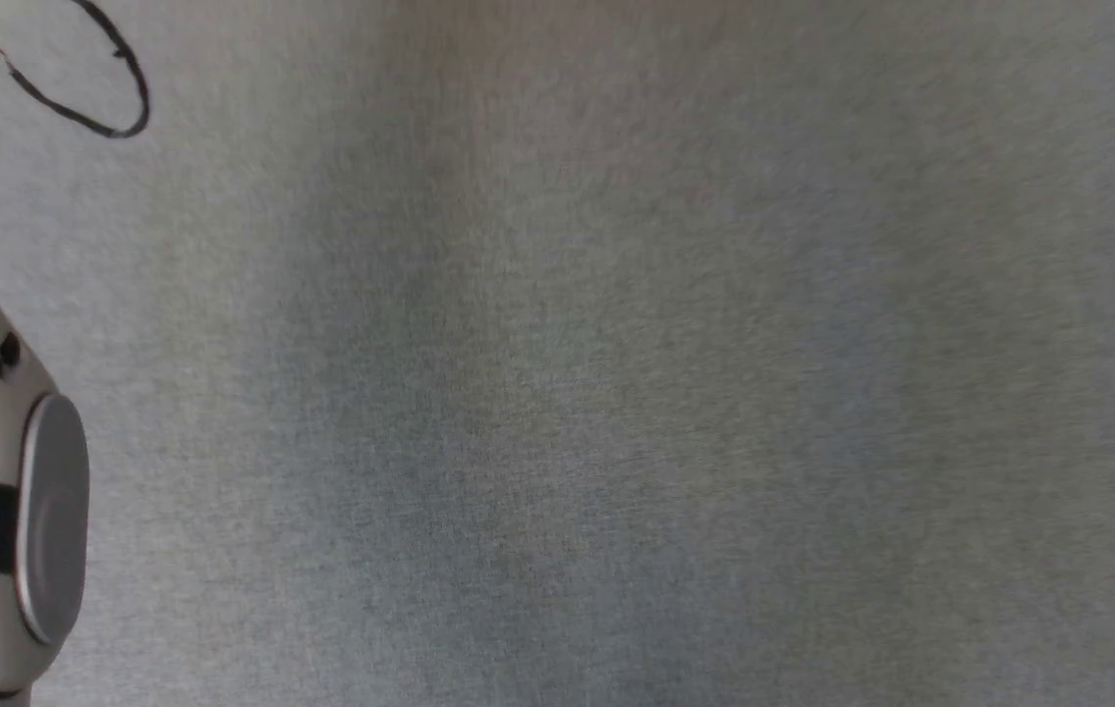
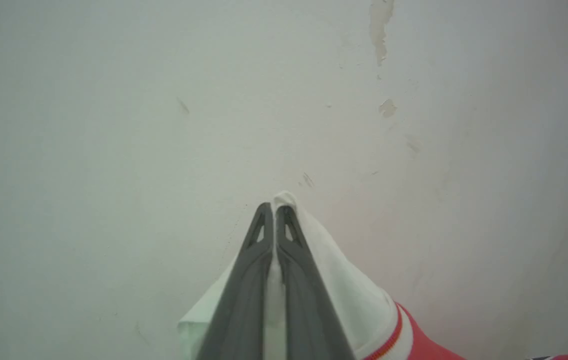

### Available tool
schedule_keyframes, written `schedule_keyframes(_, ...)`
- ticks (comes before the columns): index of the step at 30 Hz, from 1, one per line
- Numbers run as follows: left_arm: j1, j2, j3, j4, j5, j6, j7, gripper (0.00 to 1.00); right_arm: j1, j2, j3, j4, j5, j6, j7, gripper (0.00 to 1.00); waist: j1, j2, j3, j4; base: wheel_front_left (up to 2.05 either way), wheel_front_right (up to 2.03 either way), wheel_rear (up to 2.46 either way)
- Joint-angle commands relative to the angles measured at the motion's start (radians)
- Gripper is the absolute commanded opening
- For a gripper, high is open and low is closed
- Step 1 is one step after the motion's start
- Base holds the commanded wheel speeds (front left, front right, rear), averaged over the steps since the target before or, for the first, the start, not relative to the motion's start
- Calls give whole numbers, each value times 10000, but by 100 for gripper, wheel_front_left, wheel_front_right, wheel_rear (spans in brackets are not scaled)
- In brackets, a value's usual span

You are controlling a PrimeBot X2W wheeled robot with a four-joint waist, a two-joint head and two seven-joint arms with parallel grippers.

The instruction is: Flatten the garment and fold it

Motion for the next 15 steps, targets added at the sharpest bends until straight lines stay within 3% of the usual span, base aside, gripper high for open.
schedule_keyframes(1,-56,45,204,377,-171,-213,-500,0,-136,50,-135,364,-155,-9,-369,0,-4,0,1584,331,0,0,0)
schedule_keyframes(9,1080,198,715,1013,-919,-921,-1188,0,962,248,-392,1272,76,-9,-1424,0,-4,0,1676,397,0,0,0)
schedule_keyframes(15,3067,194,1339,92,-1623,-971,-1100,0,2959,-1,80,475,1253,-9,-1456,0,-4,0,782,311,0,0,0)
